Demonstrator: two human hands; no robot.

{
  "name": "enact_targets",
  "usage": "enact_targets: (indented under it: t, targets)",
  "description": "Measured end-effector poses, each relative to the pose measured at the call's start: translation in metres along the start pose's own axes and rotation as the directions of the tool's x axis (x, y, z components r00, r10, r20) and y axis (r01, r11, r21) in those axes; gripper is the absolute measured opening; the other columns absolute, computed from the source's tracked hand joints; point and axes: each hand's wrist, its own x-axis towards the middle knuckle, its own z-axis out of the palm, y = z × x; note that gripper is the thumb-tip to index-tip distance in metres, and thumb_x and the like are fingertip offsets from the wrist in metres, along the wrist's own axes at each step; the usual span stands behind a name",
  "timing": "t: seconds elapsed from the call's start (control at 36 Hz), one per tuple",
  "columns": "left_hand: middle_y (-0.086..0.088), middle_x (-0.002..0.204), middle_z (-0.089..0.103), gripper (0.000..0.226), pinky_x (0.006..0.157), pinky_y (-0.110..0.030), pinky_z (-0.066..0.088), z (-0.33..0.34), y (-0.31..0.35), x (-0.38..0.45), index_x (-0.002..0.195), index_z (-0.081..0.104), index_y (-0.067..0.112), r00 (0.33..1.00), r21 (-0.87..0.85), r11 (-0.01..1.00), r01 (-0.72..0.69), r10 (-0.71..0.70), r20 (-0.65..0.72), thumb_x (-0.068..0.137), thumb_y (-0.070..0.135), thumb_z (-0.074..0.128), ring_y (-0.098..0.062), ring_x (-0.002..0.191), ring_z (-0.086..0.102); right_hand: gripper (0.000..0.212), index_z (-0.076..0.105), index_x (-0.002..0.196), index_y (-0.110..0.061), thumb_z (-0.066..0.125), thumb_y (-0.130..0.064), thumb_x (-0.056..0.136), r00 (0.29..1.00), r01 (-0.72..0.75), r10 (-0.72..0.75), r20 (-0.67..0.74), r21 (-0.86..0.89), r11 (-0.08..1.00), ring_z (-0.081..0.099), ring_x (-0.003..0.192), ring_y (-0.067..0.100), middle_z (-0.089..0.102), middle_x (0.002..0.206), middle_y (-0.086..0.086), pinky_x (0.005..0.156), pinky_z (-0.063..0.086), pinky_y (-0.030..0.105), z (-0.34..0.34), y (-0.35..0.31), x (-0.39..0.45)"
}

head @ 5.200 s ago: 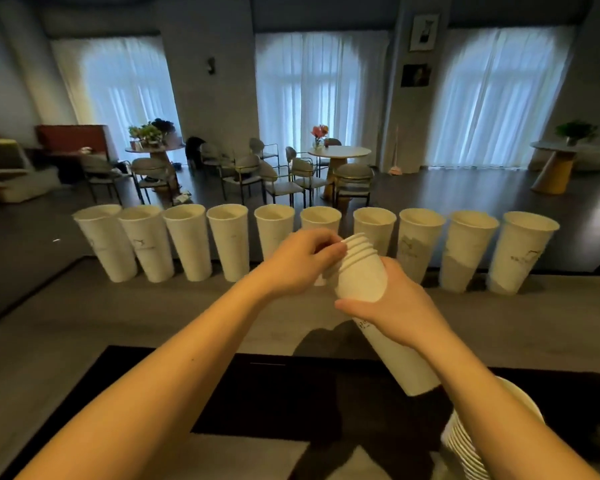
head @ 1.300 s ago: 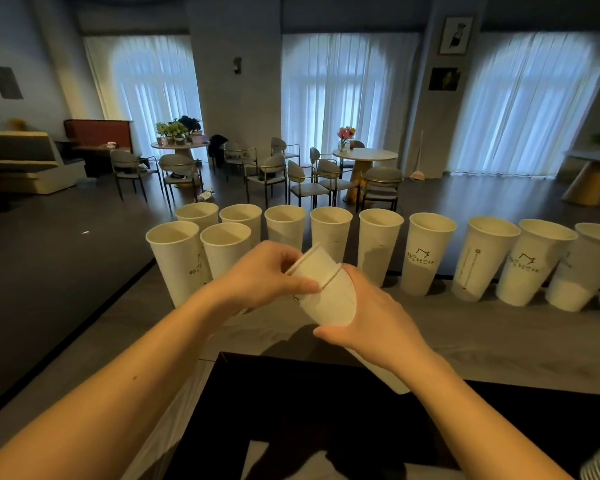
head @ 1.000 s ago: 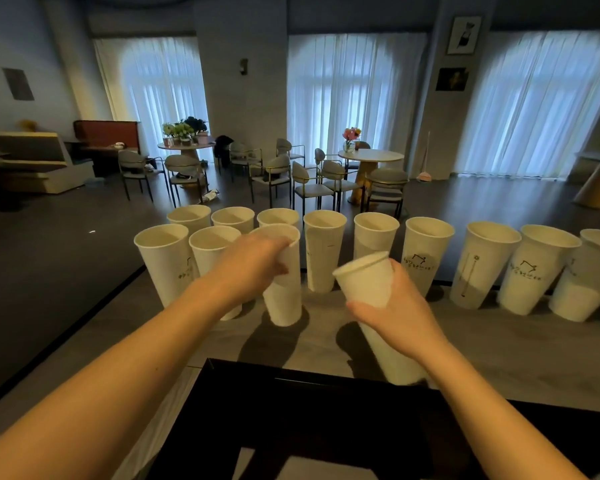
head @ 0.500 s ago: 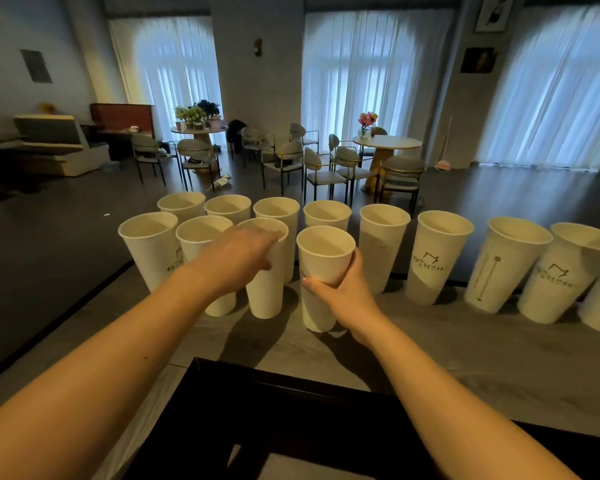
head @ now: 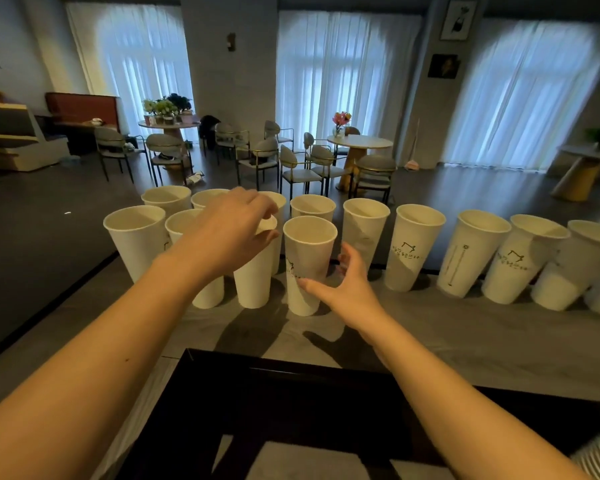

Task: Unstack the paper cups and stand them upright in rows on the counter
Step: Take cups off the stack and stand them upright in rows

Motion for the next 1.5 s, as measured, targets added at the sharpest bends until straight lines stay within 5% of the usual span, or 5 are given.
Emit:
enact_targets:
  t: [0.33, 0.61, 1.08, 1.33, 1.5]
  targets:
    - [0.006, 0.106, 0.064, 0.03, 0.08, -0.03, 0.053, 0.016, 0.128, -0.035, 0.118, 0.059, 0.02, 0.98, -0.432, 0.9, -0.063, 0.137, 0.144, 0.09, 0.032, 0.063, -0.01, 0.092, 0.061, 0.072, 0.039, 0.147, -0.028, 0.075, -0.044, 0.087, 0.987, 0.109, -0.135, -0.09, -0.248, 0.963, 0.044, 0.127, 0.004, 0.046, 0.145, -0.006, 0.1, 0.036, 0.025, -0.088, -0.005, -0.118]
    - [0.002, 0.142, 0.044, 0.059, 0.091, -0.038, 0.053, 0.088, 0.319, -0.06, 0.142, 0.034, 0.029, 0.867, -0.524, 0.842, -0.127, 0.351, 0.354, 0.09, 0.038, 0.062, -0.016, 0.114, 0.057, 0.084, 0.036, 0.151, -0.022, 0.07, -0.056, 0.082, 0.95, -0.143, -0.156, -0.272, -0.819, 0.555, 0.034, 0.138, 0.024, 0.039, 0.149, 0.003, 0.114, 0.029, 0.039, -0.22, 0.087, -0.215]
    - [-0.006, 0.142, 0.04, 0.03, 0.084, -0.039, 0.052, 0.155, 0.488, -0.076, 0.085, 0.043, 0.021, 0.919, -0.585, 0.81, -0.042, 0.261, 0.296, 0.087, 0.043, 0.064, -0.026, 0.116, 0.05, 0.131, -0.014, 0.157, -0.039, 0.086, -0.048, 0.072, 0.939, -0.322, 0.279, -0.2, -0.23, 0.918, 0.019, 0.152, 0.017, 0.012, 0.168, -0.006, 0.12, 0.028, 0.044, -0.321, 0.232, -0.308]
    - [0.005, 0.123, 0.051, 0.012, 0.077, -0.005, 0.039, 0.083, 0.476, -0.064, 0.087, 0.056, 0.023, 0.949, -0.763, 0.627, 0.157, 0.117, 0.291, 0.089, 0.032, 0.063, 0.014, 0.092, 0.051, 0.126, 0.013, 0.152, -0.05, 0.094, -0.046, 0.056, 0.975, -0.108, 0.086, -0.203, -0.097, 0.989, 0.049, 0.131, 0.006, 0.046, 0.145, -0.019, 0.108, 0.046, 0.044, -0.32, 0.204, -0.289]
    - [0.008, 0.136, 0.046, 0.033, 0.099, -0.032, 0.035, 0.048, 0.429, -0.053, 0.104, 0.064, 0.026, 0.968, -0.617, 0.785, -0.052, 0.191, 0.161, 0.101, 0.041, 0.034, -0.012, 0.121, 0.04, 0.113, 0.019, 0.147, -0.058, 0.092, -0.045, 0.062, 0.998, 0.01, -0.013, -0.065, -0.054, 0.999, 0.05, 0.12, -0.009, 0.051, 0.129, -0.033, 0.103, 0.045, 0.029, -0.298, 0.17, -0.271]
